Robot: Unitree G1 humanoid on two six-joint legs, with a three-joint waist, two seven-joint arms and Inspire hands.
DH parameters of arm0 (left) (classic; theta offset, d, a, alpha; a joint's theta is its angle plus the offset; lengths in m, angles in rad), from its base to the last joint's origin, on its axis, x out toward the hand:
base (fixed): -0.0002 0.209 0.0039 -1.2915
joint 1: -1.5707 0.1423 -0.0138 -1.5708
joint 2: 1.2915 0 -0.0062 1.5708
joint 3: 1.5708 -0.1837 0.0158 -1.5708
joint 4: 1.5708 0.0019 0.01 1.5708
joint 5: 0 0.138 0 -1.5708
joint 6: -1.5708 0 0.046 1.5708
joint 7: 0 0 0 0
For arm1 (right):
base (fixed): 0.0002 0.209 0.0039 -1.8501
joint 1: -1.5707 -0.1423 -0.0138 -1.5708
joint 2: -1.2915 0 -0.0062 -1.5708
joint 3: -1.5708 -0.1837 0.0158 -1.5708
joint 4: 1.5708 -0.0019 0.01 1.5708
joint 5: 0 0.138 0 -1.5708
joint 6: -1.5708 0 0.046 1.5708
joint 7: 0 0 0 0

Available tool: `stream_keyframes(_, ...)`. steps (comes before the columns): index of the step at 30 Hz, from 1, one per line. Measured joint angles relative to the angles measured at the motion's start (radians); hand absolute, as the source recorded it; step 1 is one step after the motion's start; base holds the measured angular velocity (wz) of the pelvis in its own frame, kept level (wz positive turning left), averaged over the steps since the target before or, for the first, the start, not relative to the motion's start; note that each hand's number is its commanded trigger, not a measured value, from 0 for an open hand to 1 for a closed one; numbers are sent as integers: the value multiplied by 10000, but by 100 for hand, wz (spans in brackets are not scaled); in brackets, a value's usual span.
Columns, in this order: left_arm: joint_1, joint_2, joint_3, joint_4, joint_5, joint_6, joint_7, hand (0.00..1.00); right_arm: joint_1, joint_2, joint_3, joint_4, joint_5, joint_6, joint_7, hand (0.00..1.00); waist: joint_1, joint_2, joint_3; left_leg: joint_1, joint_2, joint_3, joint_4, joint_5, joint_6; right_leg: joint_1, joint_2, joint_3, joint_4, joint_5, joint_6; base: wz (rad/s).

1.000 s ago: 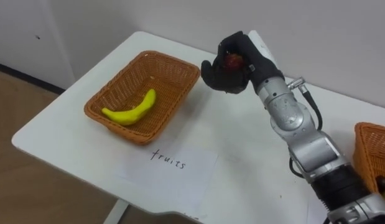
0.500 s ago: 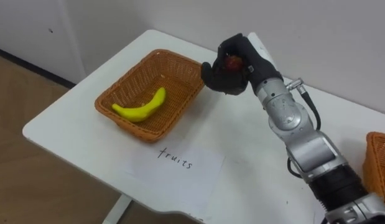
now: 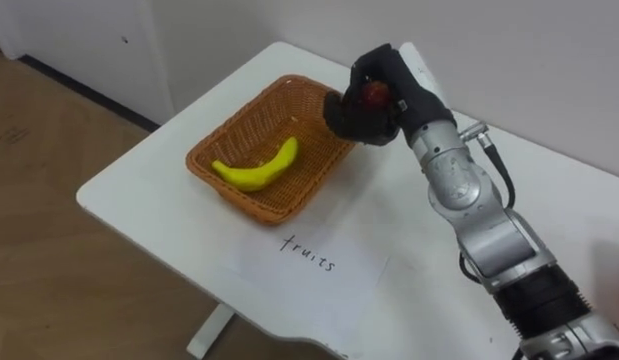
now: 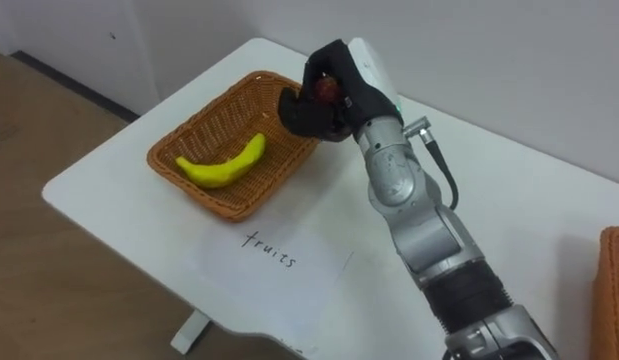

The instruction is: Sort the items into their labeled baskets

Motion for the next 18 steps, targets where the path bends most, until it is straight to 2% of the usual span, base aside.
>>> stream_keyframes(7,102,0,-5,-1,117,-2,-18,0,1,80,361,5,73,2,-17,100,86,-112,-31,-20,12,-37,-26,0,-1,3,6,-167,-10,0,0,2)
stream_keyframes(12,90,83,-8,-19,136,-10,-16,0,1,118,596,5,73,2,-35,100,54,-222,-95,-90,-54,-268,5,4,-1,31,-7,-413,-7,-2,3,13)
stream_keyframes(14,106,90,-15,-20,145,-9,-13,0,0,183,621,4,172,3,-40,100,155,-271,-117,-74,-62,-294,-6,10,9,56,-34,-458,-9,-11,18,5)
stream_keyframes(18,94,95,-12,-20,164,-11,10,0,0,332,665,6,154,9,-36,100,374,-389,-79,-116,-138,-402,-19,33,48,59,-97,-625,-12,-30,50,7)
